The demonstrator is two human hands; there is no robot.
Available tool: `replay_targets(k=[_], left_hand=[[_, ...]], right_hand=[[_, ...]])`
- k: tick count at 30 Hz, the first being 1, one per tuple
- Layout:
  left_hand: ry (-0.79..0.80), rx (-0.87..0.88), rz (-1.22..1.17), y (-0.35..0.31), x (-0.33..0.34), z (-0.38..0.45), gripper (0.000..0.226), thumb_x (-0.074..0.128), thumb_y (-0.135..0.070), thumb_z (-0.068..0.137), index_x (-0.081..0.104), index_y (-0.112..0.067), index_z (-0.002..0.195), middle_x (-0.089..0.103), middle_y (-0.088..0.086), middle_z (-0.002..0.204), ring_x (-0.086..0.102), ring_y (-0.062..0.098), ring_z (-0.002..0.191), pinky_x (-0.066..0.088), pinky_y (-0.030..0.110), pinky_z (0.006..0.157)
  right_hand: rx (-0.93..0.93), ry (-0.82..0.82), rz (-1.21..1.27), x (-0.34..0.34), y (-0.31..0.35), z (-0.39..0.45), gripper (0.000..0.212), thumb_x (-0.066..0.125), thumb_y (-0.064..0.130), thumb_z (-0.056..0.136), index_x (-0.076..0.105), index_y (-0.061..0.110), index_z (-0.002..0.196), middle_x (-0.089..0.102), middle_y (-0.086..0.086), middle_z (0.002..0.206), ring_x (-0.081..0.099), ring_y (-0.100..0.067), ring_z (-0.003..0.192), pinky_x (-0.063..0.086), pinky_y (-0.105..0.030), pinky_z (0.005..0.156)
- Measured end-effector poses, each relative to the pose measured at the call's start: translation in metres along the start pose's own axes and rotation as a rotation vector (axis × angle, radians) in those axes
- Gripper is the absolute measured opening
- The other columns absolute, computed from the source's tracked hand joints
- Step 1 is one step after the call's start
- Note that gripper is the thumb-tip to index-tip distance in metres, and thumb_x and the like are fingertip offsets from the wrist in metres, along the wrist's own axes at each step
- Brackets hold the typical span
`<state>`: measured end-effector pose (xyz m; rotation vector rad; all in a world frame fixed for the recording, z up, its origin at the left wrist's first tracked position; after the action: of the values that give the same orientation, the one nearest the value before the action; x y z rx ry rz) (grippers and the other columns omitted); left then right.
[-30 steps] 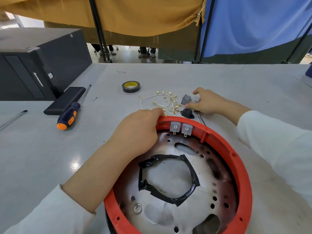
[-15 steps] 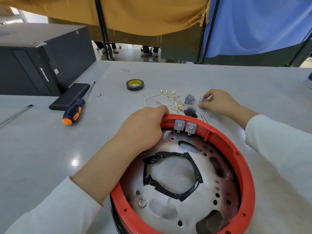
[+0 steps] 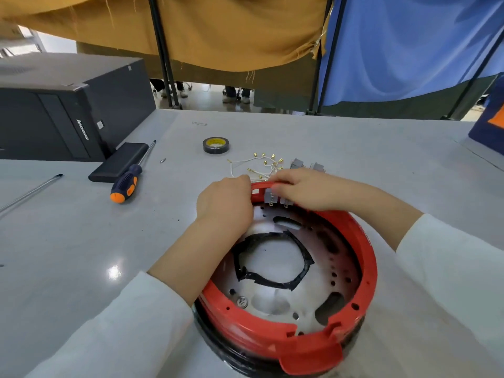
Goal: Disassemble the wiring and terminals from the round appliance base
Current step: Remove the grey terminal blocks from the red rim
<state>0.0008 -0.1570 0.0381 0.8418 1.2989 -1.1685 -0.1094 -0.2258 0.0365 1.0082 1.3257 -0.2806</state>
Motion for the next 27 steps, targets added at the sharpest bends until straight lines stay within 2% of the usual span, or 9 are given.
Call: replay_targets(k=[3,6,9,11,14,17,20,23,27], left_hand=[[0.027,-0.010,0.073,0.000,0.003,-0.004,0.027,0.043,-0.006,0.088,0.044,-0.012,0.115,0.058,0.011,0.109,0.043,0.027,0.081,0.033,0.033,0.065],[0.109,0.091,0.021,-0.003,0.008,-0.001,0.038,0.046,-0.017,0.092,0.037,-0.014,0.128,0.054,0.010,0.121,0.054,0.032,0.104,0.040,0.036,0.074],[0.244,0.152,-0.190,-0.009,0.007,0.006,0.049,0.042,-0.024,0.094,0.031,-0.015,0.141,0.057,0.014,0.124,0.055,0.030,0.111,0.043,0.035,0.091],[0.239,0.190,-0.272,-0.016,0.004,0.008,0.050,0.040,-0.024,0.094,0.032,-0.017,0.143,0.057,0.013,0.126,0.056,0.026,0.104,0.041,0.031,0.085],[0.088,0.299,-0.145,-0.023,0.004,0.004,0.041,0.035,-0.027,0.094,0.041,-0.021,0.134,0.054,0.006,0.130,0.054,0.026,0.110,0.040,0.035,0.086],[0.069,0.341,-0.199,-0.019,0.007,0.004,0.038,0.035,-0.024,0.095,0.043,-0.022,0.133,0.055,0.004,0.129,0.053,0.026,0.114,0.041,0.033,0.087],[0.065,0.336,-0.179,-0.016,0.008,0.009,0.038,0.038,-0.017,0.094,0.046,-0.021,0.131,0.055,0.005,0.128,0.054,0.028,0.112,0.043,0.040,0.090],[0.028,0.283,-0.162,-0.014,0.009,0.010,0.037,0.042,-0.013,0.089,0.049,-0.019,0.125,0.059,0.009,0.119,0.056,0.031,0.105,0.044,0.038,0.081],[-0.028,0.247,-0.086,-0.013,0.008,0.013,0.031,0.044,-0.013,0.087,0.050,-0.014,0.118,0.061,0.013,0.107,0.055,0.034,0.089,0.033,0.032,0.065]], right_hand=[[-0.051,-0.052,-0.047,0.006,0.008,-0.010,0.034,0.038,0.025,0.101,0.050,0.019,0.133,0.057,0.000,0.126,0.050,-0.014,0.111,0.036,-0.025,0.088],[-0.094,-0.119,-0.128,0.006,0.011,-0.017,0.039,0.038,0.022,0.100,0.046,0.017,0.138,0.051,-0.004,0.139,0.046,-0.021,0.127,0.035,-0.034,0.104],[-0.136,-0.172,-0.224,0.009,0.013,-0.019,0.038,0.038,0.021,0.098,0.048,0.016,0.134,0.057,-0.007,0.130,0.052,-0.024,0.118,0.042,-0.042,0.096],[-0.134,-0.208,-0.233,0.008,0.013,-0.020,0.034,0.038,0.021,0.097,0.050,0.015,0.127,0.060,-0.008,0.123,0.054,-0.025,0.112,0.045,-0.042,0.090],[-0.138,-0.231,-0.244,0.008,0.013,-0.020,0.025,0.037,0.024,0.097,0.053,0.015,0.114,0.060,-0.007,0.115,0.054,-0.025,0.107,0.044,-0.038,0.083],[-0.155,-0.256,-0.279,0.008,0.015,-0.021,0.028,0.035,0.024,0.097,0.052,0.016,0.117,0.059,-0.006,0.115,0.052,-0.024,0.107,0.038,-0.033,0.075],[-0.139,-0.256,-0.325,0.009,0.014,-0.021,0.030,0.034,0.027,0.097,0.049,0.017,0.122,0.056,-0.004,0.119,0.048,-0.023,0.111,0.038,-0.035,0.079],[-0.139,-0.264,-0.387,0.011,0.014,-0.021,0.029,0.031,0.028,0.099,0.047,0.016,0.121,0.053,-0.004,0.121,0.046,-0.023,0.111,0.036,-0.036,0.078],[-0.147,-0.284,-0.405,0.012,0.013,-0.018,0.022,0.032,0.028,0.099,0.045,0.016,0.111,0.052,-0.003,0.115,0.045,-0.021,0.105,0.030,-0.033,0.071]])
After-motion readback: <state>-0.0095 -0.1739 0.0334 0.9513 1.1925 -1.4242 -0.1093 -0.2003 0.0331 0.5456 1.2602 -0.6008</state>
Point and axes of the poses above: each hand's wrist, its own z-axis towards the middle knuckle, its own x-axis out of the palm, y = z × x, the point moved 7 cm from there along z, towards the middle knuckle
